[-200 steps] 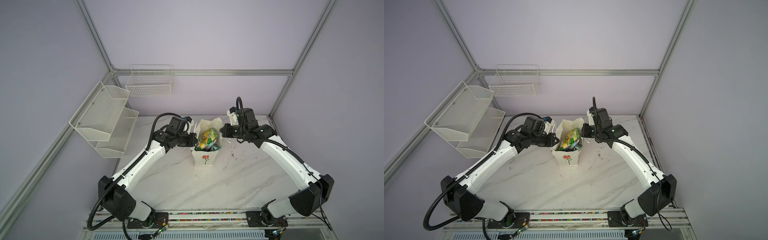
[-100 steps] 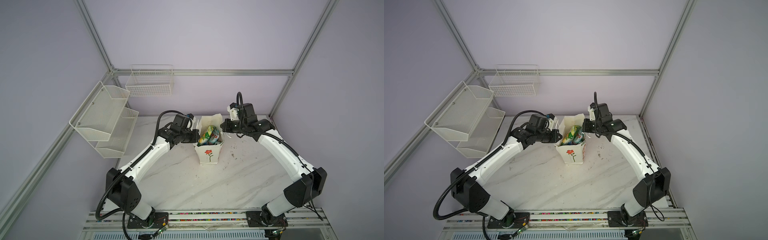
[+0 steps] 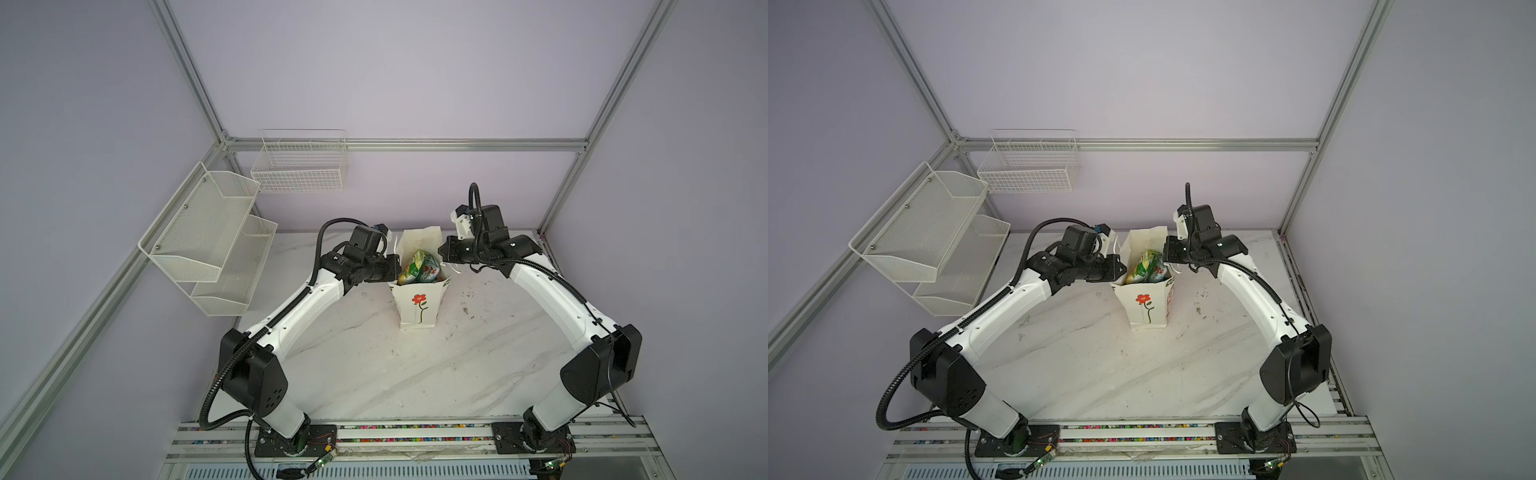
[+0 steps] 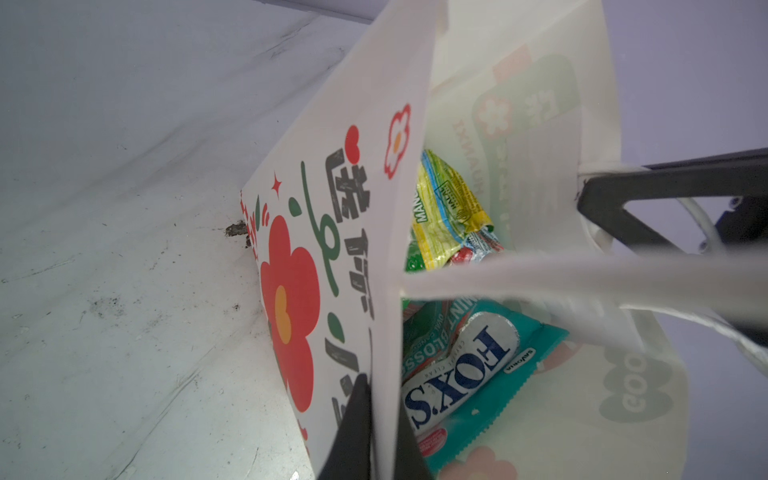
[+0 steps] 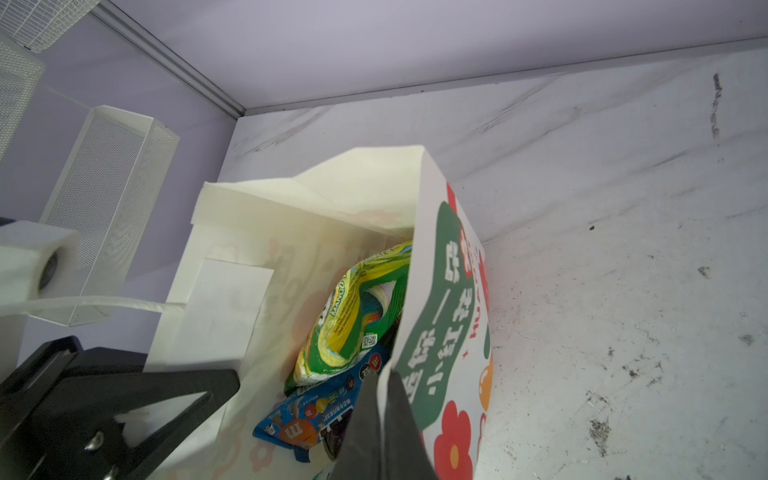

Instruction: Place the snacks into the paper bag

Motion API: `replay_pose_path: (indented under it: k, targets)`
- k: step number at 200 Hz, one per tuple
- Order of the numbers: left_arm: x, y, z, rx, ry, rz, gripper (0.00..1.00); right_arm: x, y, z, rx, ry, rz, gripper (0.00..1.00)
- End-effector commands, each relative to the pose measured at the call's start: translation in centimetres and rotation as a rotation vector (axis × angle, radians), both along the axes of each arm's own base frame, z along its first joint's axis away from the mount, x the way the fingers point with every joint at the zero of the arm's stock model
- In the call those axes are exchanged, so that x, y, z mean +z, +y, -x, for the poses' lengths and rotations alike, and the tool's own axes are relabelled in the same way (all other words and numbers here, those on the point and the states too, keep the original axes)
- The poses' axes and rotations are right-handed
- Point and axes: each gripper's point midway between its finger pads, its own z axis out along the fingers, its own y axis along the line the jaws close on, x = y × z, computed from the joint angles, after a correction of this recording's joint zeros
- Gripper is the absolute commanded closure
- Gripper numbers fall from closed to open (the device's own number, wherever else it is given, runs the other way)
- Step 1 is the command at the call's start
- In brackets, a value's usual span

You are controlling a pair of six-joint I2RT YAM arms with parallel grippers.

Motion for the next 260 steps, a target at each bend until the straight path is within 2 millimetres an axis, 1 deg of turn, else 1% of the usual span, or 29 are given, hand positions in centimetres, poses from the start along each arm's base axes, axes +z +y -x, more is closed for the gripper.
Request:
replay_pose_path:
  k: [1, 10, 13, 19, 24, 35, 45, 57, 66, 80, 102, 127, 138, 144, 146, 149, 188, 229, 249, 260]
  targets:
    - [7.8, -0.3, -1.7, 0.011, -0.188, 0.097, 0.72, 3.1, 0.0, -0.7, 0.011, -0.102, -0.022, 0.78]
    - [8.1, -0.1, -1.7, 0.016, -0.196, 0.091, 0.64, 3.3, -0.2, -0.7, 0.007, -0.107, -0.021, 0.68]
    - [8.1, 0.0, -1.7, 0.017, -0.197, 0.089, 0.62, 3.4, -0.2, -0.6, 0.008, -0.11, -0.022, 0.62]
    - [8.3, 0.1, -1.7, 0.021, -0.203, 0.087, 0.58, 3.5, -0.1, -0.5, 0.015, -0.113, -0.023, 0.45]
    - [8.5, 0.1, -1.6, 0.023, -0.206, 0.088, 0.52, 3.6, 0.0, -0.5, 0.022, -0.117, -0.027, 0.37]
    - [8.8, 0.2, -1.5, 0.024, -0.213, 0.099, 0.4, 3.7, 0.2, -0.2, 0.037, -0.119, -0.033, 0.3]
    - [9.2, 0.1, -1.3, 0.02, -0.22, 0.112, 0.32, 3.7, 0.1, -0.1, 0.035, -0.118, -0.034, 0.24]
    - [9.4, 0.3, -1.1, 0.023, -0.224, 0.116, 0.23, 3.9, -0.1, 0.0, 0.03, -0.123, -0.032, 0.14]
    - [9.7, 0.3, -0.9, 0.023, -0.232, 0.12, 0.18, 4.0, -0.3, 0.1, 0.023, -0.127, -0.03, 0.08]
    - [10.3, 0.4, -0.6, 0.02, -0.243, 0.127, 0.12, 4.4, -0.4, 0.3, 0.019, -0.135, -0.033, 0.03]
    - [11.7, 0.9, 0.0, 0.02, -0.281, 0.128, 0.08, 5.4, -0.7, 0.7, 0.013, -0.153, -0.04, 0.03]
    - [13.1, 2.2, 0.8, 0.043, -0.332, 0.104, 0.04, 6.9, -1.0, 1.3, 0.013, -0.184, -0.054, 0.03]
    - [13.6, 2.7, 1.1, 0.048, -0.354, 0.09, 0.0, 7.5, -1.1, 1.5, 0.012, -0.195, -0.058, 0.03]
    - [13.5, 2.8, 1.1, 0.051, -0.356, 0.079, 0.0, 7.9, -1.2, 1.6, 0.01, -0.204, -0.061, 0.03]
    - [14.5, 3.2, 1.7, 0.054, -0.38, 0.089, 0.0, 8.0, -1.2, 1.7, 0.009, -0.207, -0.062, 0.03]
    - [14.9, 3.4, 2.0, 0.056, -0.389, 0.089, 0.0, 8.2, -1.2, 1.7, 0.01, -0.21, -0.065, 0.03]
    - [17.2, 5.7, 3.3, 0.112, -0.482, 0.055, 0.0, 10.5, -1.8, 2.4, -0.004, -0.263, -0.08, 0.03]
    - [18.3, 8.6, 4.0, 0.204, -0.575, -0.019, 0.0, 12.6, -3.3, 2.8, -0.064, -0.343, -0.072, 0.03]
    - [18.6, 9.8, 4.3, 0.241, -0.605, -0.054, 0.0, 13.3, -4.1, 3.0, -0.097, -0.378, -0.069, 0.03]
    - [18.7, 10.4, 4.4, 0.264, -0.62, -0.074, 0.0, 13.2, -4.5, 2.8, -0.122, -0.389, -0.057, 0.03]
